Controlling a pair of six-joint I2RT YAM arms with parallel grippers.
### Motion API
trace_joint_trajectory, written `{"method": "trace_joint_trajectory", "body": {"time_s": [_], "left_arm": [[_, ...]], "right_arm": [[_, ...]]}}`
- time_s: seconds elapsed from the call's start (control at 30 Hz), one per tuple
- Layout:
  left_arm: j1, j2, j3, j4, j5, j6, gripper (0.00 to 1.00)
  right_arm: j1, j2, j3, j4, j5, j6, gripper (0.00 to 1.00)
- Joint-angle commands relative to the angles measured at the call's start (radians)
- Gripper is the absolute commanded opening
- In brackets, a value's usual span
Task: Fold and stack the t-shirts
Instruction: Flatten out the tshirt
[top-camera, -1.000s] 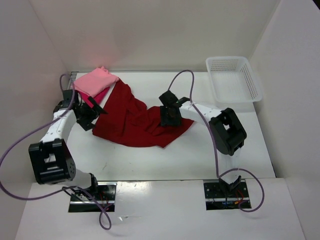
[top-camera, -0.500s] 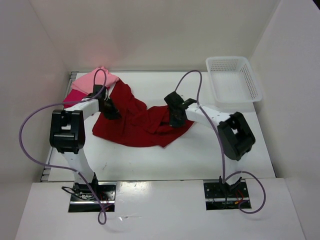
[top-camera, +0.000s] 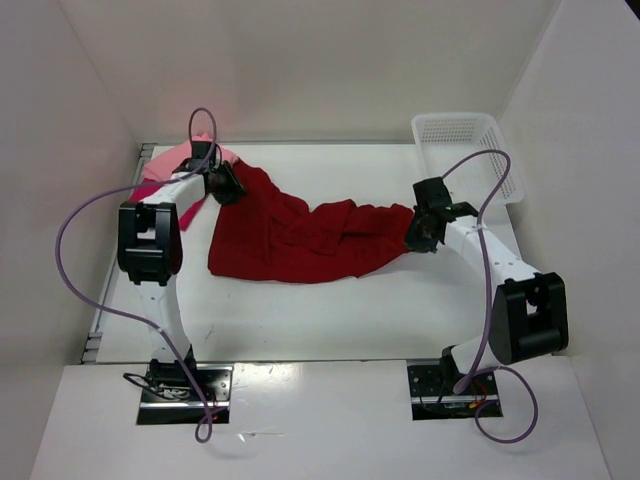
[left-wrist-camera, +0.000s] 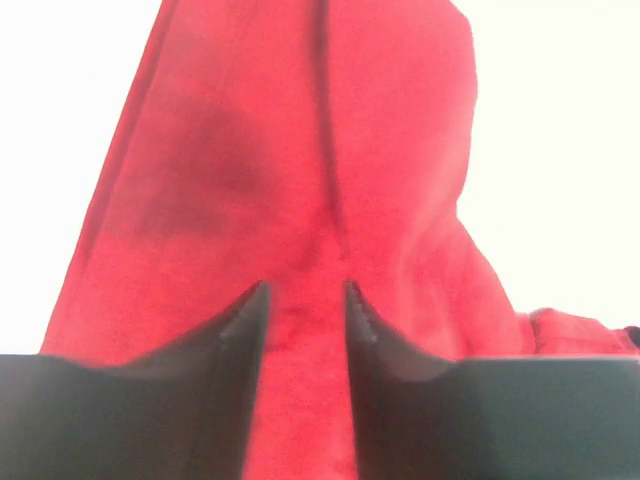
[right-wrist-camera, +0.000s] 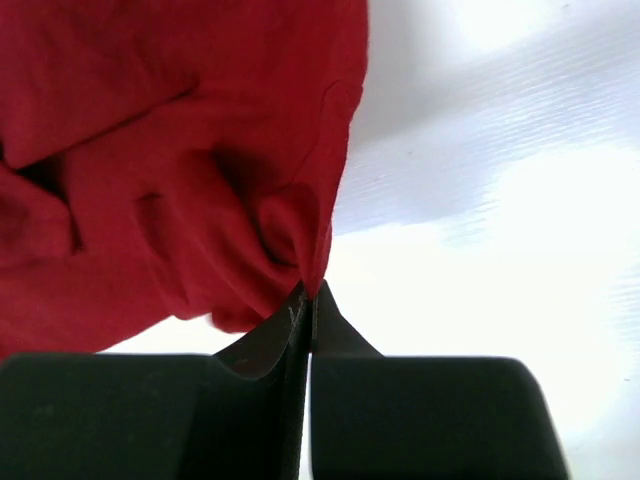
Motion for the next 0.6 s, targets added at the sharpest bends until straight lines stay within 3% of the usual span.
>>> {"method": "trace_joint_trajectory", "body": {"time_s": [0.0,0.03,0.1,0.13,0.17,0.33,0.43,0.57], "left_arm": [[-0.004,-0.127,0.008,0.026,0.028,-0.012,0.48],[0.008,-0.169,-0.079,0.026,0.028,-0.002,0.69],[0.037,-0.302,-0.193,0.026,0.017,-0.002,0.83],[0.070,-0.347,-0.256,0.026,0.038,0.008,0.85],[0.081,-0.434,-0.378,0.012,0.038,0.008,0.85],[0.124,-0.698,-0.669,-0.042,-0.005,-0.044,0.79],[0.141,-0.729,-0.789,-0.003,0.026,-0.140,0.67],[0.154,-0.689,-0.856,0.073,0.073,-0.244,0.60]], "right_arm": [[-0.008,0.010,0.002,-0.005,-0.052,-0.009,0.00],[-0.017,0.010,0.002,0.005,-0.052,-0.009,0.00],[-0.017,0.020,-0.009,0.016,-0.078,-0.009,0.00],[-0.017,0.020,-0.009,0.027,-0.078,-0.009,0.00],[-0.017,0.030,-0.009,0.027,-0.088,-0.021,0.00],[-0.027,0.040,0.001,0.048,-0.113,-0.052,0.00],[-0.027,0.040,0.010,0.058,-0.127,-0.062,0.00],[-0.027,0.040,0.010,0.067,-0.150,-0.072,0.00]]}}
